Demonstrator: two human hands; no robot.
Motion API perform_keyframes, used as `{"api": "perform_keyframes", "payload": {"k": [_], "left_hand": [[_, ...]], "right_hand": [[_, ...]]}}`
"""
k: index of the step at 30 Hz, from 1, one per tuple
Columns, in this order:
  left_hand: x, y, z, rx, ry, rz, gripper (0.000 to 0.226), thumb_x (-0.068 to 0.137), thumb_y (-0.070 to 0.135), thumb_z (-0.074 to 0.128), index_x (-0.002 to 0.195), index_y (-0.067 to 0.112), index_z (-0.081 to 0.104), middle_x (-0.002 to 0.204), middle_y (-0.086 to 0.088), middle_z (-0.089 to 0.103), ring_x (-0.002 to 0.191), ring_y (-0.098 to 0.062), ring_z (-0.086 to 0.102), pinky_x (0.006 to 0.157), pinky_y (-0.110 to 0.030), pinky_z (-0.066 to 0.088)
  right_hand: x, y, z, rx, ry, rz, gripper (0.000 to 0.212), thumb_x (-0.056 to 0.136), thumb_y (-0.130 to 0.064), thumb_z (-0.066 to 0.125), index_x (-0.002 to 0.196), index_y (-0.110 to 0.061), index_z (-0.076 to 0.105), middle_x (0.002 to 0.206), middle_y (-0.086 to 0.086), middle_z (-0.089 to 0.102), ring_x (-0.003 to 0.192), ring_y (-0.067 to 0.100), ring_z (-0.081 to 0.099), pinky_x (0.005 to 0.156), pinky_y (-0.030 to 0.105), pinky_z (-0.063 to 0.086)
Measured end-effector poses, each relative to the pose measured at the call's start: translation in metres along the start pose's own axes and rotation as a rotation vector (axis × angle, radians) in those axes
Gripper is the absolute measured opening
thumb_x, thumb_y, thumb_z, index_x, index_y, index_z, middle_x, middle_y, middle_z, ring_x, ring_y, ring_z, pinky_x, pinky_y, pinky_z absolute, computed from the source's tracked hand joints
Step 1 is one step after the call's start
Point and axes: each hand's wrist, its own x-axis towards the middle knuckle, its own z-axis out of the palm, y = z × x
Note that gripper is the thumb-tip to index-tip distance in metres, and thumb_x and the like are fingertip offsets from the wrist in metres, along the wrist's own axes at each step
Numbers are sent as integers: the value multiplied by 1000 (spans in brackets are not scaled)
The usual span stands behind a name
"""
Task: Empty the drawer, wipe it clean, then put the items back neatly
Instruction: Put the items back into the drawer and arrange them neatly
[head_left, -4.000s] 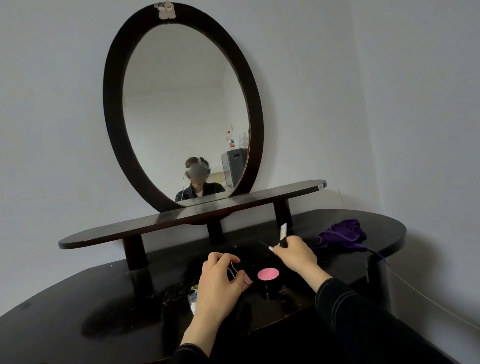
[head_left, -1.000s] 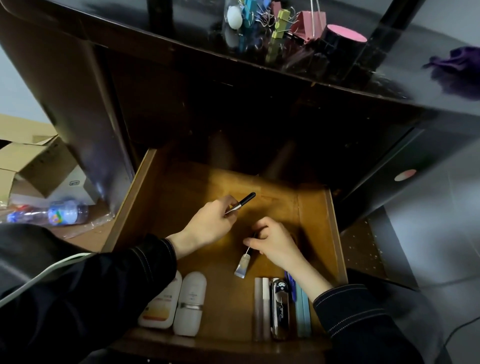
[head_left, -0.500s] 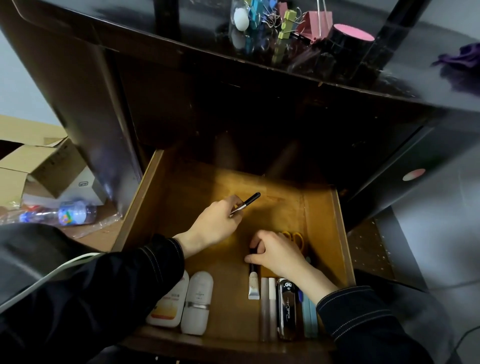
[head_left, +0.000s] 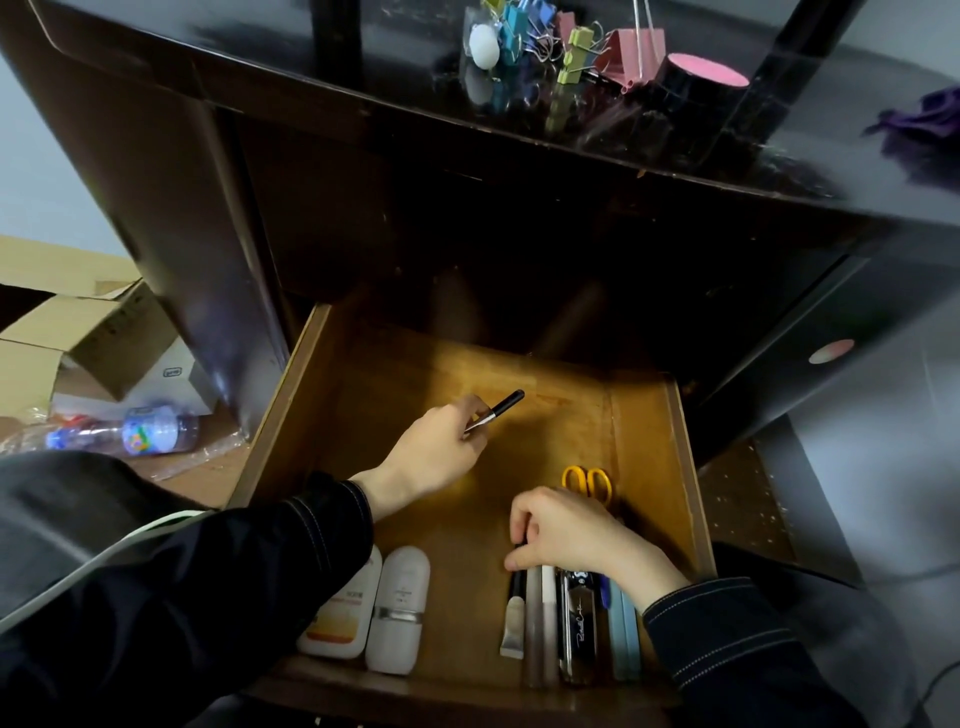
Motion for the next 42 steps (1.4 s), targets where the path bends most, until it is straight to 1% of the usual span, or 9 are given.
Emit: {"api": "perform_keyframes", "payload": {"k": [18, 20, 23, 26, 30, 32, 35, 39, 42], "left_hand": [[2, -5, 4, 13, 11, 20, 21, 99, 22, 53, 119, 20, 56, 84, -2, 69, 48, -13, 54, 41, -21, 38], [3, -6, 5, 6, 8, 22, 20, 98, 22, 54, 118, 20, 57, 85, -2, 69, 47, -14, 53, 41, -23, 38], [3, -7, 3, 40, 7, 44, 19, 97, 22, 56, 114, 19, 63, 85, 1, 69, 52, -15, 59, 47, -30, 47], [1, -6, 3, 44, -37, 72, 17, 95, 24, 60, 109, 19, 68, 82, 3, 70, 63, -14, 65, 58, -35, 56], [0, 0, 2, -19, -72, 123, 14, 91, 26, 70, 102, 19, 73, 86, 5, 69, 73, -6, 64, 62, -20, 50], [1, 2, -1, -148, -81, 87, 15, 88, 25, 74, 100, 15, 72, 79, 3, 68, 58, -1, 59, 52, -15, 44], [0, 6, -5, -462, -86, -10, 20, 87, 18, 76, 101, 7, 67, 61, 2, 64, 44, -12, 50, 42, -22, 38], [1, 9, -11, -745, -6, -75, 14, 89, 12, 74, 95, 1, 68, 72, -10, 66, 57, -21, 56, 48, -26, 46], [1, 9, -12, -802, -87, -98, 15, 90, 18, 73, 83, 5, 70, 76, -11, 66, 63, -18, 58, 55, -25, 48]], "right_hand": [[-5, -5, -2, 66, -135, 7, 27, 74, -49, 81, 82, -24, 71, 72, -13, 61, 63, 3, 56, 56, 27, 45], [-3, -3, -7, 145, -51, 74, 30, 80, -53, 75, 92, -27, 68, 80, -11, 64, 70, 6, 59, 62, 30, 47], [2, 5, -22, 318, 299, 225, 41, 93, -48, 64, 129, -30, 54, 107, -9, 64, 90, 7, 59, 76, 25, 47], [4, 12, -30, 348, 451, 167, 53, 94, -40, 65, 143, -38, 44, 121, -16, 56, 99, 3, 56, 84, 25, 48], [4, 12, -22, 278, 319, 15, 43, 90, -51, 63, 132, -45, 54, 115, -24, 56, 96, -5, 55, 73, 18, 45], [4, 13, -22, 288, 359, 10, 35, 90, -53, 62, 124, -44, 60, 106, -24, 58, 94, -4, 56, 73, 20, 46], [4, 13, -24, 296, 390, 32, 23, 93, -49, 63, 112, -37, 64, 97, -20, 62, 90, -1, 60, 72, 21, 49], [3, 7, -24, 351, 317, 15, 17, 95, -44, 62, 104, -29, 65, 95, -12, 67, 91, 4, 64, 80, 33, 56], [0, -3, -22, 459, 232, -59, 11, 95, -38, 64, 91, -27, 64, 85, -6, 70, 84, 5, 69, 79, 32, 58]]}}
